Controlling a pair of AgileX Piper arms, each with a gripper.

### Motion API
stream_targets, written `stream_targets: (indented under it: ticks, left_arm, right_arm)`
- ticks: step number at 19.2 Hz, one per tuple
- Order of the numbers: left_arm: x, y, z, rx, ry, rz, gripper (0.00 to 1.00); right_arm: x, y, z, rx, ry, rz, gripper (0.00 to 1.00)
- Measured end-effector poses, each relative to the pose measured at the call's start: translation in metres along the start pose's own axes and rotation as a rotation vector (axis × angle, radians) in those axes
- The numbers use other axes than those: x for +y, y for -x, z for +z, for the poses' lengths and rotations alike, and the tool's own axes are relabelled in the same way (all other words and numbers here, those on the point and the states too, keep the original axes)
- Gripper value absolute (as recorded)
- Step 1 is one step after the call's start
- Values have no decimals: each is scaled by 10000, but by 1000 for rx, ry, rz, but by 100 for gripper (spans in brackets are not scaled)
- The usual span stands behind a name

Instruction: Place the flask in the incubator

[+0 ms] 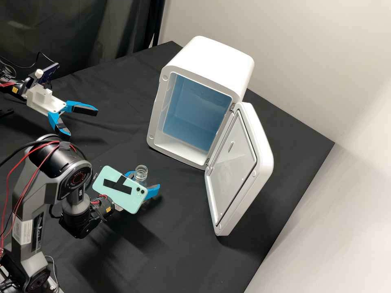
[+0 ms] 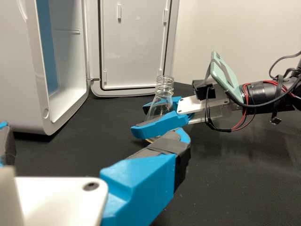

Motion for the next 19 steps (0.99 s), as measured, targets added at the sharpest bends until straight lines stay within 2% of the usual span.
stream_targets:
  ticks: [3, 9, 11, 13, 15, 17, 19]
  left_arm:
    - [0, 0, 0, 0, 8, 0, 100]
    - [-1, -1, 4, -2, 8, -1, 100]
    - [-6, -6, 17, -9, 7, -3, 100]
    - [-6, -6, 17, -9, 7, -3, 100]
    - [-6, -6, 17, -9, 7, -3, 100]
    - [-6, -6, 17, -9, 7, -3, 100]
    - [-6, -6, 17, -9, 7, -3, 100]
  right_arm:
    - [-12, 12, 2, -2, 0, -5, 0]
    - [-21, 24, 8, -5, 0, -10, 0]
    - [7, 34, -7, 6, -2, -3, 0]
    - [88, 65, 2, 22, -21, 18, 0]
    - [216, 124, 17, 40, -53, 63, 0]
    - [436, 220, 52, 50, -105, 160, 0]
    - [584, 302, 89, 54, -150, 227, 0]
